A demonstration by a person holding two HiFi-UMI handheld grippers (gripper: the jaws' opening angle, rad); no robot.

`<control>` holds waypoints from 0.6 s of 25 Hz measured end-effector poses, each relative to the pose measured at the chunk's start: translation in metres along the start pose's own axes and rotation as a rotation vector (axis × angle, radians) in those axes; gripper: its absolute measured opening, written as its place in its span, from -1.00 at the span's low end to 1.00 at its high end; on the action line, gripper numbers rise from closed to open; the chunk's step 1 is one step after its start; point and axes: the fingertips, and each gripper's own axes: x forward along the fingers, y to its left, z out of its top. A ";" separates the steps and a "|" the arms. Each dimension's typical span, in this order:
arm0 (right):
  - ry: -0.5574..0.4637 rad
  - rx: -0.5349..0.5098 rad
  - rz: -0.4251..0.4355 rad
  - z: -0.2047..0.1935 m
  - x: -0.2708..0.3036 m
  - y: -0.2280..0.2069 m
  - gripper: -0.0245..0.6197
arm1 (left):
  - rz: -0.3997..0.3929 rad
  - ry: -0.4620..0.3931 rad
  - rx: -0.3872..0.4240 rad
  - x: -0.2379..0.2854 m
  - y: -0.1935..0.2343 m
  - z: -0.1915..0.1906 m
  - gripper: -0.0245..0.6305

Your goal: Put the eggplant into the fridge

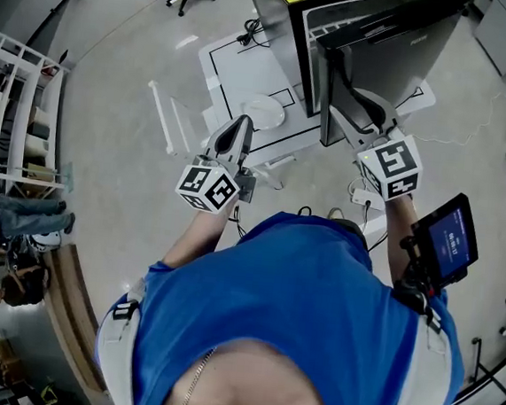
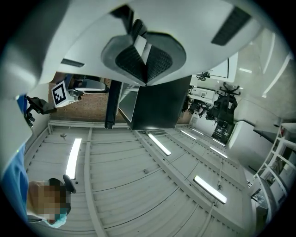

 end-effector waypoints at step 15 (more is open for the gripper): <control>-0.028 -0.017 0.035 0.029 0.019 0.002 -0.36 | 0.087 -0.026 -0.006 -0.030 0.005 0.020 -0.90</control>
